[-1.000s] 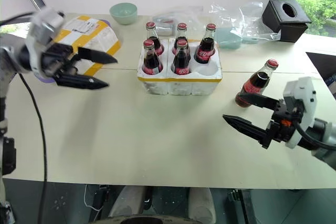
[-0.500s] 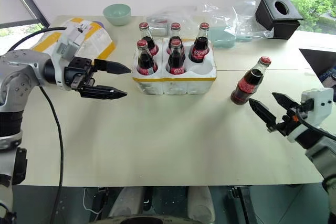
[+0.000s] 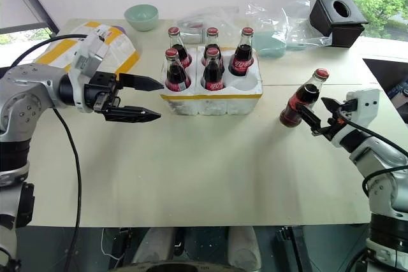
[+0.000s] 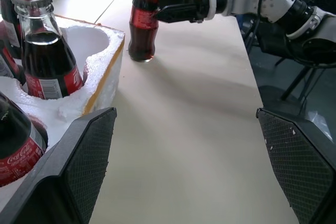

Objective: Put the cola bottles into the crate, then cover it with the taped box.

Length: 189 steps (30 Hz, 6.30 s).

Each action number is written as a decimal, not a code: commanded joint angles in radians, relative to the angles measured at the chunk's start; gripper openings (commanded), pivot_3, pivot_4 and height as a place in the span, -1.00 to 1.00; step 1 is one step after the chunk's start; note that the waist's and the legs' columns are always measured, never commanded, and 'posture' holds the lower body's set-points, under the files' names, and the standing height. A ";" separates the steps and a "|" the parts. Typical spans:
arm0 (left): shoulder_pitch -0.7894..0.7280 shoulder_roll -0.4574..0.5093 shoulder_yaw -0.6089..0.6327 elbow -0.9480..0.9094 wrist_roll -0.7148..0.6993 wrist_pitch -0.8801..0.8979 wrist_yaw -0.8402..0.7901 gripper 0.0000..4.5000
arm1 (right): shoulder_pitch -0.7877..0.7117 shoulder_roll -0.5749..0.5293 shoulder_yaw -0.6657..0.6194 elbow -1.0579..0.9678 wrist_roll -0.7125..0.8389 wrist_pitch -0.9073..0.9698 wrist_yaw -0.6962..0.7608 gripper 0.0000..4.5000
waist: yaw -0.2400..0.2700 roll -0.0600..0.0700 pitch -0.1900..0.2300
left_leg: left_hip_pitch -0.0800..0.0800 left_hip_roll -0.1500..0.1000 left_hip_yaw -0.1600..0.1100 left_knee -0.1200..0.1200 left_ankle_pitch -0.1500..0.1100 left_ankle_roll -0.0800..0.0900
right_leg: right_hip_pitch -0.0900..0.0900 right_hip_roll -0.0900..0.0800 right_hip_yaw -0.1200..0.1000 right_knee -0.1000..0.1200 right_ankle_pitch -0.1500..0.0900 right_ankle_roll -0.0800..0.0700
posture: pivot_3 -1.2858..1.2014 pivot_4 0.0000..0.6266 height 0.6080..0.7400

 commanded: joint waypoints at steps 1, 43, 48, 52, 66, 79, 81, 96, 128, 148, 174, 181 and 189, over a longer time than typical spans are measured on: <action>-0.010 0.004 0.016 -0.034 -0.020 -0.005 0.012 0.97 | -0.064 0.017 0.027 0.052 -0.032 -0.044 0.009 1.00 | -0.001 0.000 0.000 | 0.000 0.000 0.000 0.000 0.000 0.000 | 0.000 0.000 0.000 0.000 0.000 0.000 | 0.03 -0.52 0.99; 0.021 -0.007 0.050 -0.064 -0.047 -0.010 0.122 1.00 | -0.547 0.122 0.303 0.037 -0.066 0.048 0.008 0.28 | 0.000 0.010 0.006 | -0.009 0.000 0.000 0.000 0.000 0.000 | -0.010 0.001 0.001 0.003 0.002 0.004 | 0.03 -0.52 0.99; 0.033 -0.001 0.057 -0.061 -0.052 -0.019 0.130 1.00 | -0.536 0.152 0.339 0.089 -0.118 0.020 0.027 0.28 | -0.004 0.010 0.006 | -0.012 0.000 0.000 0.000 0.000 0.000 | -0.014 0.001 0.001 0.006 0.002 0.004 | 0.03 -0.52 0.99; 0.041 0.000 0.059 -0.057 -0.051 -0.027 0.132 1.00 | -0.544 0.173 0.355 0.132 -0.147 0.012 0.032 0.28 | -0.003 0.010 0.006 | -0.012 0.000 0.000 0.000 0.000 0.000 | -0.015 0.001 0.001 0.007 0.002 0.004 | 0.03 -0.52 0.99; 0.066 0.009 0.071 -0.052 -0.038 -0.046 0.151 1.00 | -0.525 0.193 0.373 0.135 -0.187 0.046 0.061 0.97 | -0.007 0.010 0.006 | -0.011 0.000 0.000 0.001 0.000 0.000 | -0.016 0.001 0.001 0.010 0.002 0.004 | 0.03 -0.52 0.99; 0.359 0.179 0.170 -0.063 0.429 -0.177 0.679 1.00 | -0.253 -0.141 0.053 -0.286 0.047 0.305 0.181 0.97 | -0.002 0.010 0.006 | -0.011 0.000 0.000 0.000 0.000 0.000 | -0.017 0.001 0.001 0.011 0.002 0.003 | 0.03 -0.52 0.99; 0.412 0.201 0.145 -0.018 0.565 -0.265 0.781 1.00 | -0.238 -0.186 -0.006 -0.298 0.090 0.359 0.174 0.97 | -0.003 0.010 0.006 | -0.011 0.000 0.000 0.000 0.000 0.000 | -0.017 0.001 0.001 0.011 0.002 0.003 | 0.03 -0.52 0.99; 0.462 0.171 0.073 0.249 0.908 -0.438 1.012 1.00 | -0.151 -0.288 -0.124 -0.435 0.288 0.414 0.207 0.97 | 0.003 0.007 0.005 | -0.011 0.000 0.001 0.001 0.000 -0.001 | -0.016 0.001 0.001 0.009 0.001 0.001 | 0.03 -0.52 0.99; -0.081 0.017 -0.209 1.097 1.143 -0.730 1.197 1.00 | -0.130 -0.361 -0.235 -0.506 0.532 0.355 0.098 0.97 | 0.002 0.000 0.001 | -0.012 0.000 0.000 0.002 0.000 -0.001 | -0.016 0.000 0.001 0.012 0.002 0.003 | 0.03 -0.52 0.99; -0.114 0.024 -0.189 1.151 1.124 -0.727 1.177 -0.64 | -0.110 -0.347 -0.212 -0.485 0.517 0.286 0.080 1.00 | 0.005 -0.001 0.000 | -0.011 -0.001 0.001 0.002 0.000 -0.001 | -0.016 -0.001 0.001 0.013 0.002 0.003 | 0.03 -0.52 0.99; -0.467 0.027 -0.163 1.036 1.004 -1.356 0.949 -0.64 | -0.071 -0.366 -0.204 -0.387 0.381 0.287 0.139 1.00 | 0.005 -0.003 0.001 | -0.012 -0.001 0.001 0.003 0.001 -0.001 | -0.016 -0.001 0.001 0.013 0.002 0.004 | 0.03 -0.52 0.99; -0.465 0.000 -0.203 1.011 1.014 -1.498 0.822 -0.64 | -0.054 -0.346 -0.219 -0.388 0.367 0.288 0.125 1.00 | -0.001 -0.003 0.001 | -0.012 -0.001 0.001 0.003 0.001 -0.001 | -0.017 -0.001 0.001 0.014 0.002 0.004 | 0.03 -0.52 0.99; -0.502 -0.035 -0.216 1.078 1.009 -1.653 0.775 -0.64 | -0.059 -0.328 -0.206 -0.386 0.361 0.284 0.113 1.00 | 0.003 -0.003 0.001 | -0.012 -0.001 0.001 0.004 0.001 -0.001 | -0.016 -0.001 0.001 0.014 0.002 0.004 | 0.03 -0.52 0.99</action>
